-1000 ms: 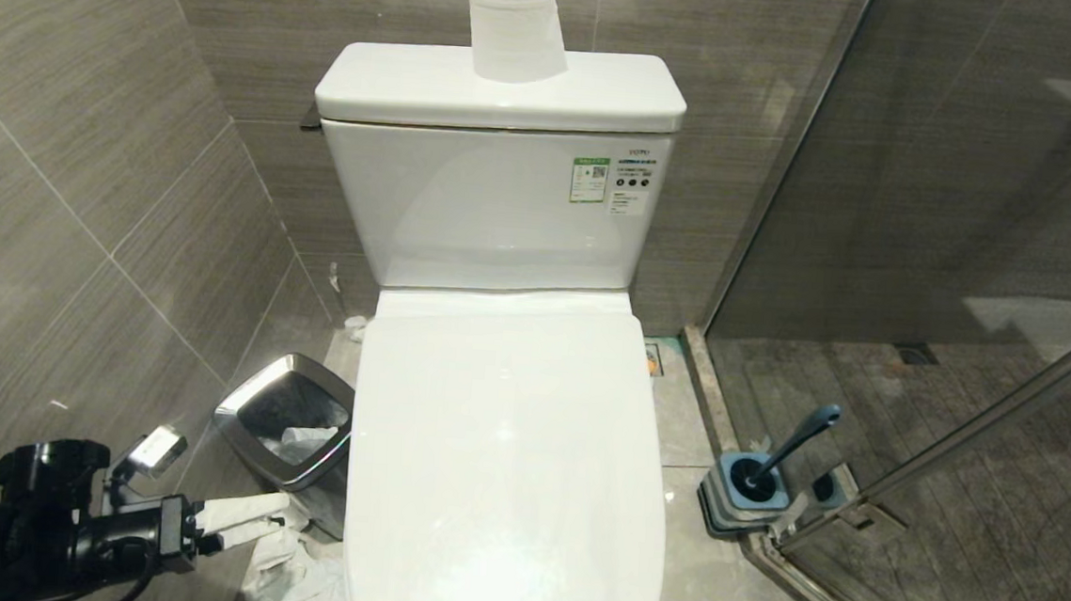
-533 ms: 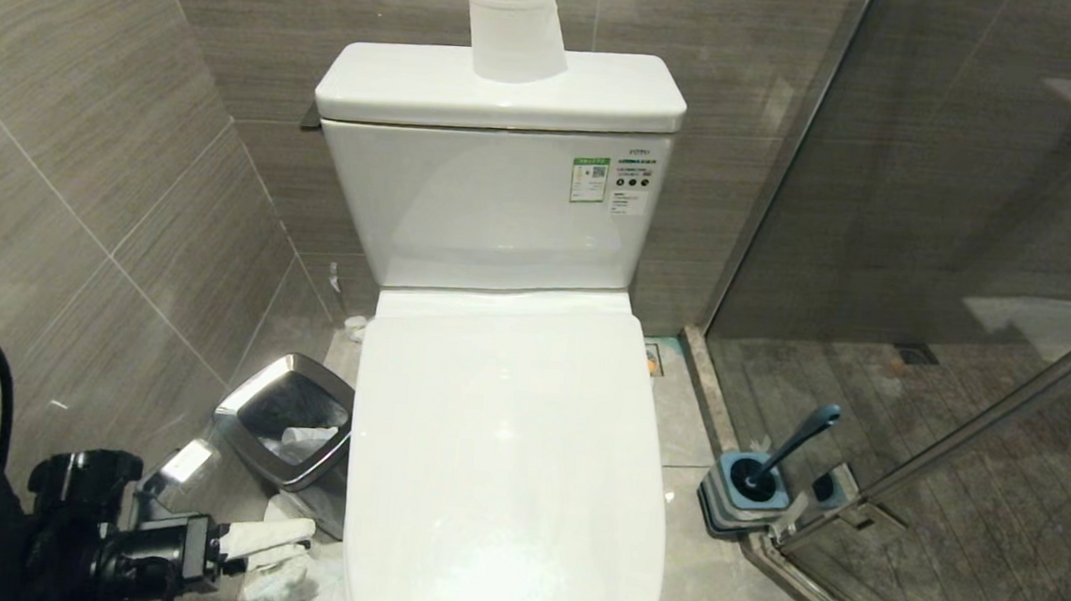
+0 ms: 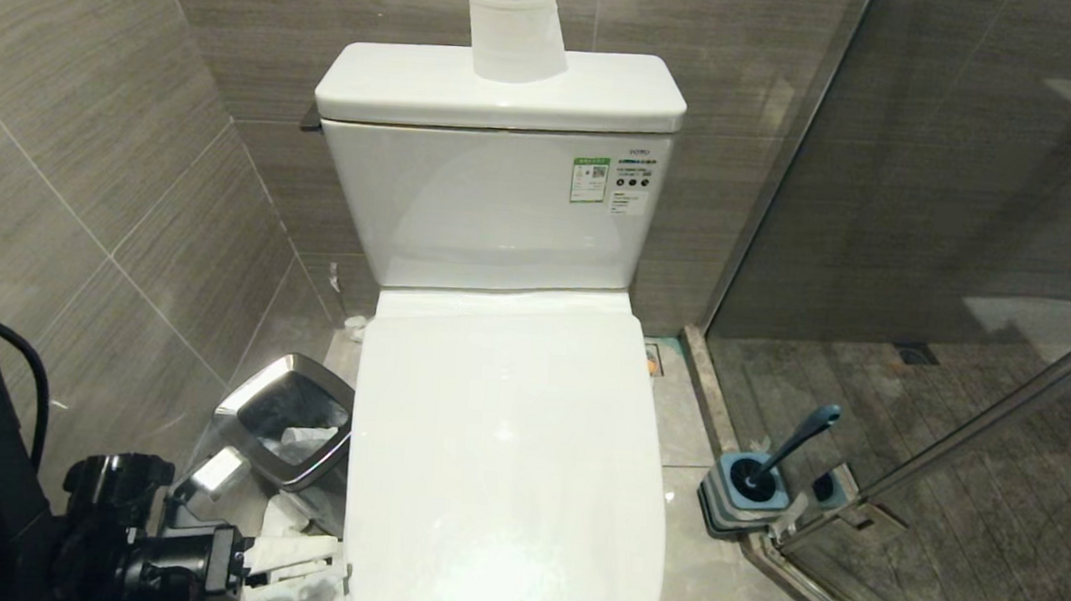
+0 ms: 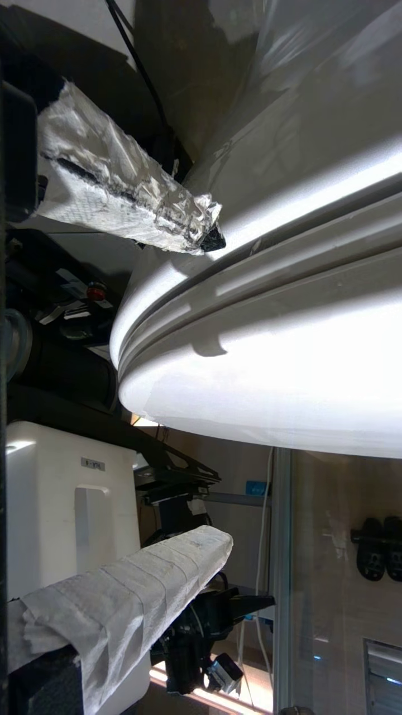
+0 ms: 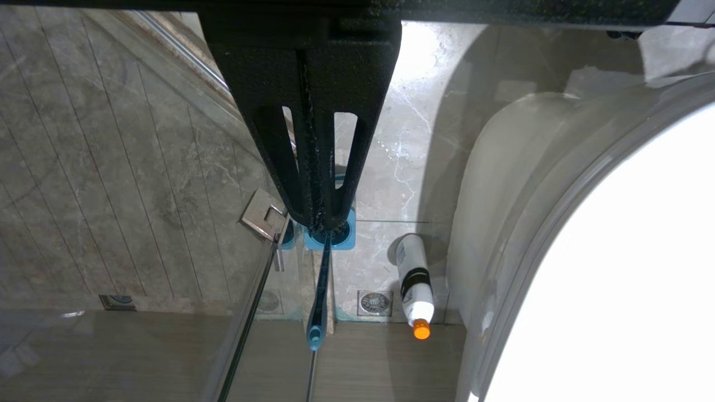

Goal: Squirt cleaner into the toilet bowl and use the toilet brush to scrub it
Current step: Use the left hand to lift the toilet lid slightly

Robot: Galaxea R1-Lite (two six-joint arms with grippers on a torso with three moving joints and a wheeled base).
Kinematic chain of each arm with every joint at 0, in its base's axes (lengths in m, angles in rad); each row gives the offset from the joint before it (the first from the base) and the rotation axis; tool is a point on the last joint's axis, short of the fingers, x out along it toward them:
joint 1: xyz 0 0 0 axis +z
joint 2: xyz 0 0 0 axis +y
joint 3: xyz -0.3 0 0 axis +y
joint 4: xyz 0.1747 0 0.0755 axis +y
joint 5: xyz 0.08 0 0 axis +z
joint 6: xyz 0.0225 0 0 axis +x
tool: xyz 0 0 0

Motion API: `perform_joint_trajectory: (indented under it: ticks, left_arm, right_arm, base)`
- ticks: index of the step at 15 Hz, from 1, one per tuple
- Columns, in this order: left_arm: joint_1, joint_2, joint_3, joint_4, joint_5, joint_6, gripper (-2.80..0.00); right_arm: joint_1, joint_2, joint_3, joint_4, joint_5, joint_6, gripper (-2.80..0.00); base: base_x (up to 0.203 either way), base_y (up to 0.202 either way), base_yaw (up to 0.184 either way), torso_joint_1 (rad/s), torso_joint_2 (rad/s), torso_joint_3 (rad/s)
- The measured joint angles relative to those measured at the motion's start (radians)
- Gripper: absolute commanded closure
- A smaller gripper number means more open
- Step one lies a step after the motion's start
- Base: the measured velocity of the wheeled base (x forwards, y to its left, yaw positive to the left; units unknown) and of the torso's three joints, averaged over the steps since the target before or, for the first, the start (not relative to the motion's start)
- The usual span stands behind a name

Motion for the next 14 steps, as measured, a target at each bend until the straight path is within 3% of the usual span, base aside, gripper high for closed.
perform_joint_trajectory:
  ticks: [14]
  left_arm:
    - [-0.066,0.012,-0.006,-0.027,0.006,-0.001,-2.8]
  right_arm:
    - [0.0,0.0,0.0,0.0,0.0,0.0,0.0]
  base:
    - [0.0,0.0,0.0,0.0,0.0,0.0]
